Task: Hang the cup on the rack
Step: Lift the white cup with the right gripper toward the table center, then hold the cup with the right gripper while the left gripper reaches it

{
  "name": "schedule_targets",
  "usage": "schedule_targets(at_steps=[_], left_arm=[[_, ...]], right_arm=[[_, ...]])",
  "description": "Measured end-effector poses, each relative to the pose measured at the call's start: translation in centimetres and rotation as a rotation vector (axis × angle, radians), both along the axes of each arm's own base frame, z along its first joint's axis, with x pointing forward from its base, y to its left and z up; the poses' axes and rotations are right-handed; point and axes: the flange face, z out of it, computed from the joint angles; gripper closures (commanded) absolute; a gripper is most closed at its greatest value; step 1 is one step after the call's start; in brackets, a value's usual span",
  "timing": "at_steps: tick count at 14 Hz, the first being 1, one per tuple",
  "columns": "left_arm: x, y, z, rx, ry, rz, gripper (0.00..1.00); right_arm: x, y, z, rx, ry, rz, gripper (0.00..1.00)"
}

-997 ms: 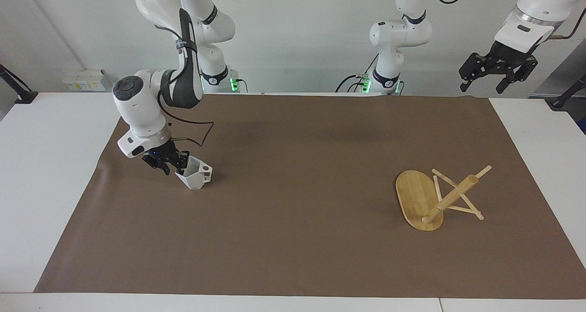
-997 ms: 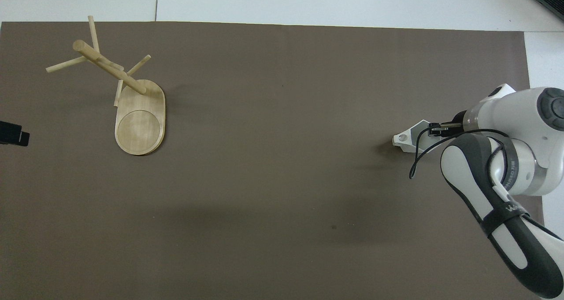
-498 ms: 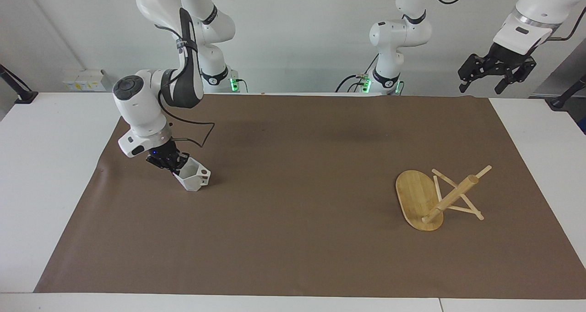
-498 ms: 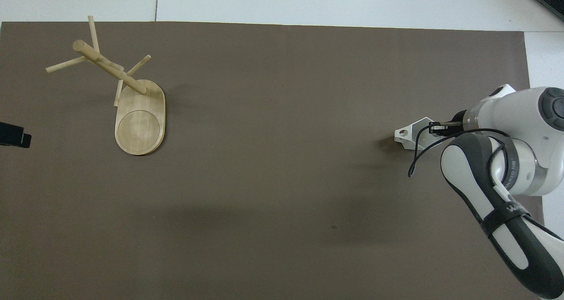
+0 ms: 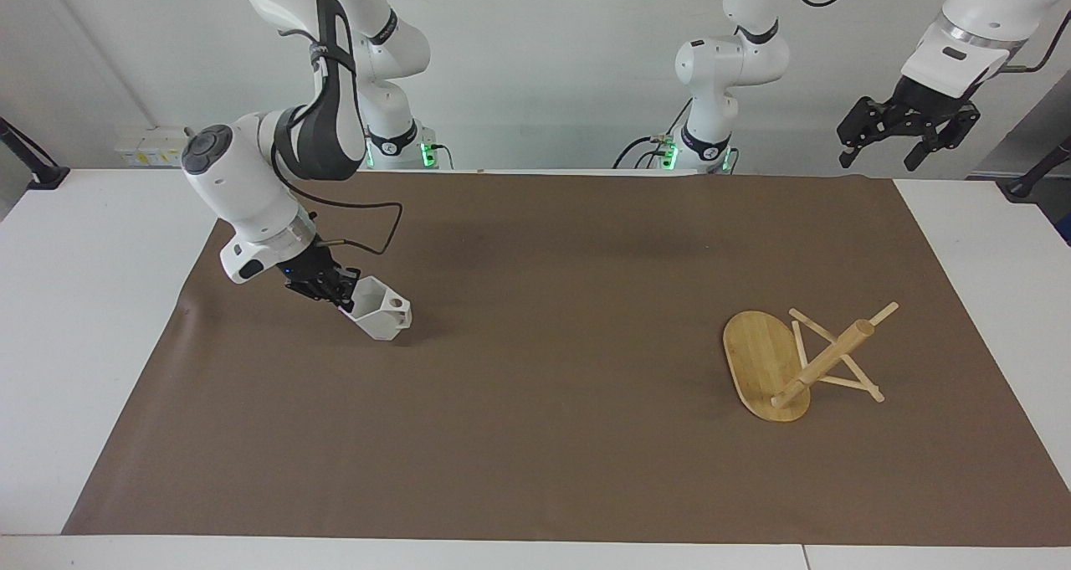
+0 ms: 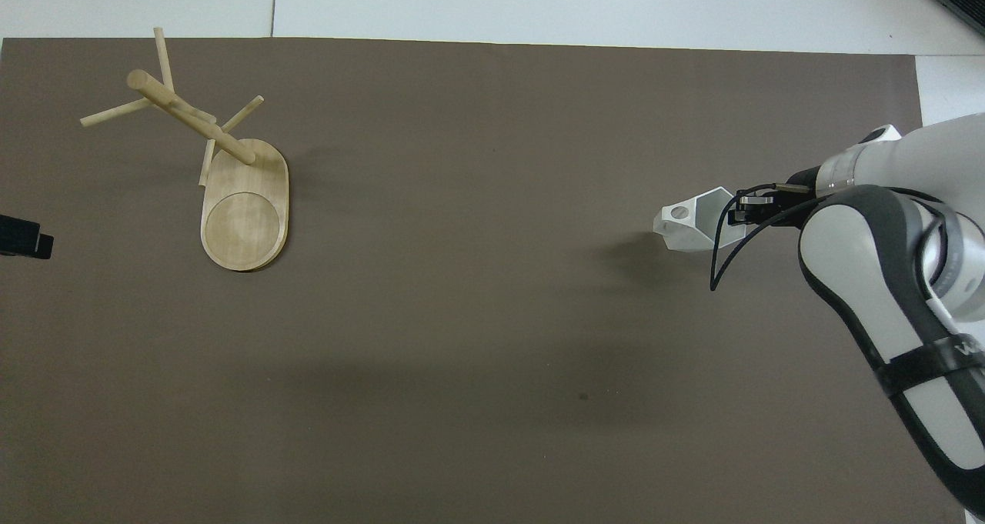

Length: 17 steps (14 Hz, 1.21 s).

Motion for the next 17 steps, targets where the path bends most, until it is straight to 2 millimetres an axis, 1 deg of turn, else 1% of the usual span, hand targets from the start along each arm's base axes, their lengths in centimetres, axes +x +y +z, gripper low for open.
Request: schedule_targets(at_steps=[2, 3, 5, 6, 7, 9, 10, 14, 15, 17], left_arm=[[0.0, -0.1, 0.0, -0.001, 0.0, -0.003, 0.0], [0.0, -0.3, 0.0, -0.004, 0.0, -0.007, 0.0], [0.0, -0.7, 0.0, -0.017, -0.001, -0.013, 0.0], [0.0, -0.8, 0.0, -0.023, -0.002, -0.015, 0.0], [0.0, -1.0, 0.1, -0.035, -0.003, -0.017, 0.0], [0.1, -1.5, 0.2, -0.078, -0.013, -0.022, 0.0], [0.2, -1.8, 0.2, -0.101, -0.023, -0.023, 0.0], [0.8, -3.0, -0.1, -0.194, -0.062, -0.03, 0.0], [0.9, -3.8, -0.1, -0.212, -0.075, -0.047, 0.0], [1.0, -6.3, 0.1, -0.222, -0.107, -0.111, 0.0]], right_arm=[[0.4, 2.9, 2.9, 0.093, -0.011, 0.037, 1.0], [0.6, 4.8, 4.2, 0.145, -0.024, 0.051, 1.0], [0.5, 8.3, 6.2, 0.255, -0.05, 0.064, 1.0], [0.5, 9.4, 6.9, 0.326, -0.057, 0.051, 1.0], [0.5, 10.0, 7.6, 0.397, -0.06, 0.03, 1.0], [0.3, 11.3, 8.5, 0.5, -0.059, 0.008, 1.0], [0.1, 12.5, 8.7, 0.535, -0.054, 0.012, 1.0], [-1.3, 18.2, 9.5, 0.663, -0.019, 0.05, 1.0], [-1.7, 19.6, 9.7, 0.685, -0.014, 0.062, 1.0], [-2.1, 21.8, 10.1, 0.698, -0.036, 0.07, 1.0]])
